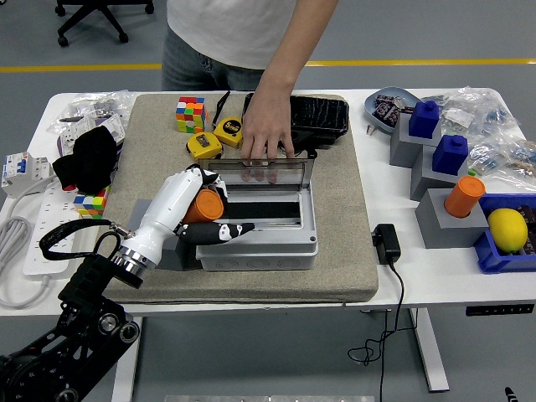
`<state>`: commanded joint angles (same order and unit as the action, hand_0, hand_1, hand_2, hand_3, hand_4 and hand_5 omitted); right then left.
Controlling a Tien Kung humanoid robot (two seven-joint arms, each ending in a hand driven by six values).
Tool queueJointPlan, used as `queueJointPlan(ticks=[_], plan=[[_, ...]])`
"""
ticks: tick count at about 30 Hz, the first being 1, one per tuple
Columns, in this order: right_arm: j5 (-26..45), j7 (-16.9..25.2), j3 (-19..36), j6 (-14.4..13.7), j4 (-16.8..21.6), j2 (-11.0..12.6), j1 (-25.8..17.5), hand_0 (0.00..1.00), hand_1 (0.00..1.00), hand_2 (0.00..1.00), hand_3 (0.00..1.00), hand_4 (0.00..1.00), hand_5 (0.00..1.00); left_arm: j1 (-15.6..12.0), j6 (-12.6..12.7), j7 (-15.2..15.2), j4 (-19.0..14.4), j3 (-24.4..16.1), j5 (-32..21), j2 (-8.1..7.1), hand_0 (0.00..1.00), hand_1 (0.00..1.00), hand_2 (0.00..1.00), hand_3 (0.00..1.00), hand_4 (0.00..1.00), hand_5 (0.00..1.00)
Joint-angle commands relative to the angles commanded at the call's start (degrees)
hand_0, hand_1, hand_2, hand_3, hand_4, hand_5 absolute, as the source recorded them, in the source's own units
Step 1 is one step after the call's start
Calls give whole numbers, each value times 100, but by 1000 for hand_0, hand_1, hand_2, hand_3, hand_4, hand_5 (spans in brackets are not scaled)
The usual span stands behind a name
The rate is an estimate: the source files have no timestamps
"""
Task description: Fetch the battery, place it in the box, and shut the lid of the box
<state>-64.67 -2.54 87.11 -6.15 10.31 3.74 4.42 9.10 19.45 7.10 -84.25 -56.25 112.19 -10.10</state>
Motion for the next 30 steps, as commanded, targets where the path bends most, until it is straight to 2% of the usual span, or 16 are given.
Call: queueJointPlan(ticks=[10, 18, 30], plan=[[7, 11, -15, 4, 0, 5, 29, 755, 675, 686, 730, 998, 998, 427, -21, -38, 379, 450, 247, -12, 40, 2, 2, 6, 998, 2], [-16, 6, -16, 6, 0, 12, 32, 755, 676, 687, 731, 998, 998, 727, 12, 58, 861, 537, 170, 124, 41, 2, 2, 6, 998, 2], [-63, -2, 3, 3, 0, 14, 45, 755, 677, 687, 730, 998, 998, 906, 71, 134, 968, 769, -29, 208, 40, 2, 2, 7, 998, 2]])
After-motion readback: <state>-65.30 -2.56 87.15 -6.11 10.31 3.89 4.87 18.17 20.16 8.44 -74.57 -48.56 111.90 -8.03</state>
